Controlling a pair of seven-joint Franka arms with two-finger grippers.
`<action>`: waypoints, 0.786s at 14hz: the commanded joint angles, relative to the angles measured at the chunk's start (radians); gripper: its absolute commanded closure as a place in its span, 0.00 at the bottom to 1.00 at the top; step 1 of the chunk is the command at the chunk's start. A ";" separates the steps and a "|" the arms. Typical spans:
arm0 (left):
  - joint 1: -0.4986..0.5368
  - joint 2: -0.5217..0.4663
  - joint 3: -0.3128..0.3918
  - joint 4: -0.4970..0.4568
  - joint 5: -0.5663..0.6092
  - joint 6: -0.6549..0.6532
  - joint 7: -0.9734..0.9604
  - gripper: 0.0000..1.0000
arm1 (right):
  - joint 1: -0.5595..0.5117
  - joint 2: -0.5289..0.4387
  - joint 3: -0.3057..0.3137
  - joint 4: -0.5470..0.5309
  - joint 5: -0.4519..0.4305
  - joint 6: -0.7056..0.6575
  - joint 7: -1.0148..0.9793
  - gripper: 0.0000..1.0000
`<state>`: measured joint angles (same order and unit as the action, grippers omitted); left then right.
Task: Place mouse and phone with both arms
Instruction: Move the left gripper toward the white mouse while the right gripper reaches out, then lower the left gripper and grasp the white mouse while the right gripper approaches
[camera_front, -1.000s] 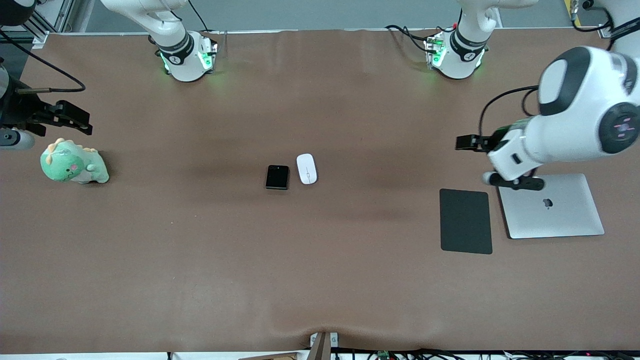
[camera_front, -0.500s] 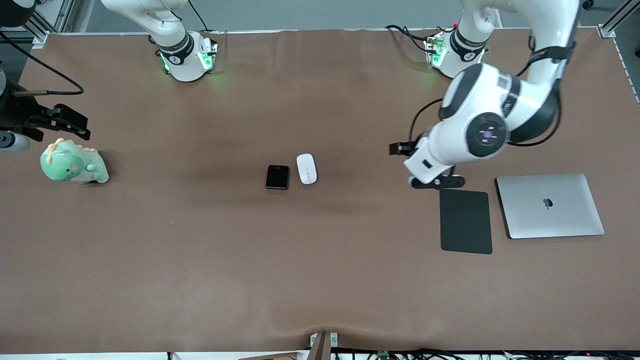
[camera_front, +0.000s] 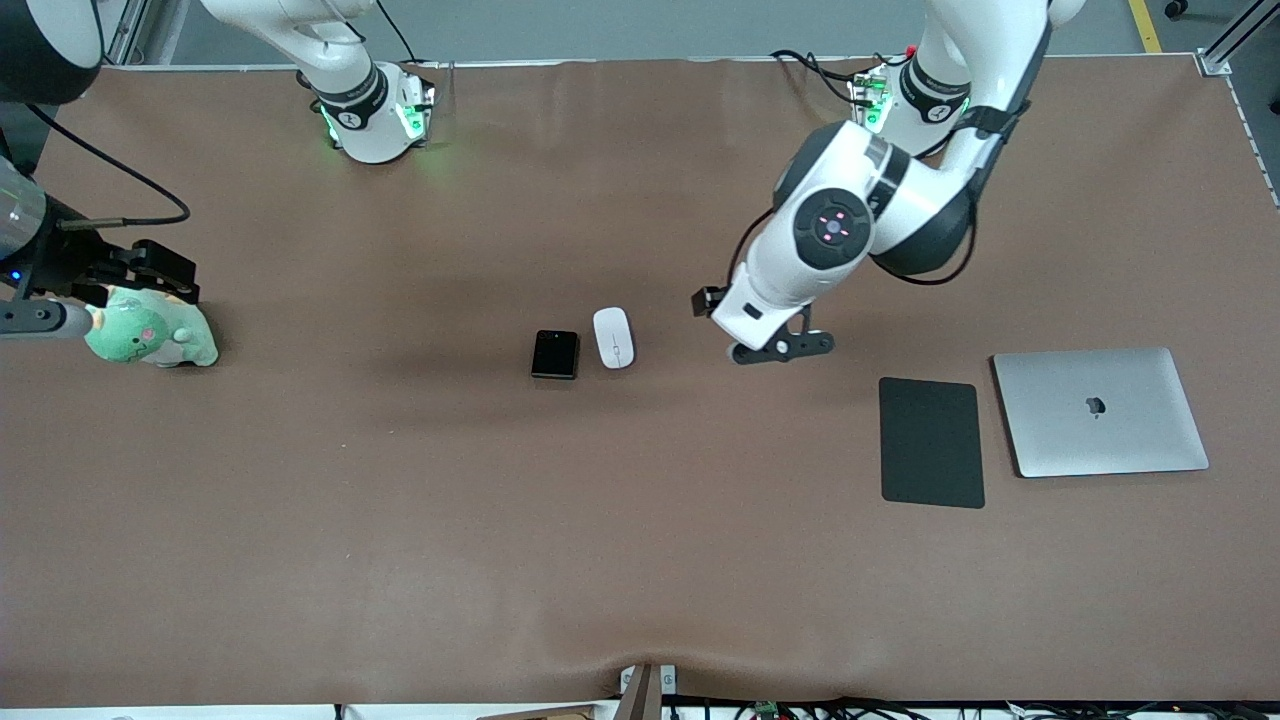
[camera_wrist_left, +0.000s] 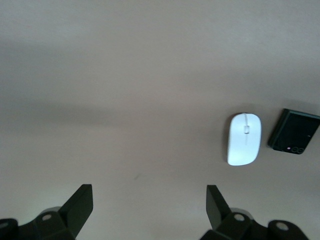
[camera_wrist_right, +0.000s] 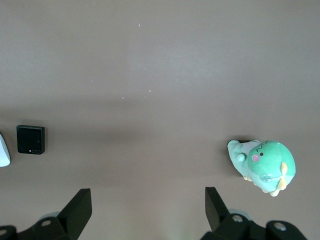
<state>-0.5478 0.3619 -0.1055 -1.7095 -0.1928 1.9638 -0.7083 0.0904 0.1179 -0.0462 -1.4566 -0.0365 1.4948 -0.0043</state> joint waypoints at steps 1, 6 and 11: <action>-0.059 0.034 0.006 -0.013 -0.020 0.108 -0.072 0.00 | 0.015 0.025 -0.008 0.022 -0.016 -0.015 -0.009 0.00; -0.168 0.190 0.013 0.060 0.028 0.280 -0.255 0.00 | 0.038 0.068 -0.008 0.021 -0.014 -0.021 -0.008 0.00; -0.225 0.362 0.018 0.232 0.119 0.280 -0.466 0.00 | 0.046 0.085 -0.008 0.021 -0.016 -0.016 -0.006 0.00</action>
<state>-0.7311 0.6564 -0.1018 -1.5627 -0.1215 2.2525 -1.0883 0.1234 0.1856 -0.0459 -1.4570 -0.0366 1.4877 -0.0051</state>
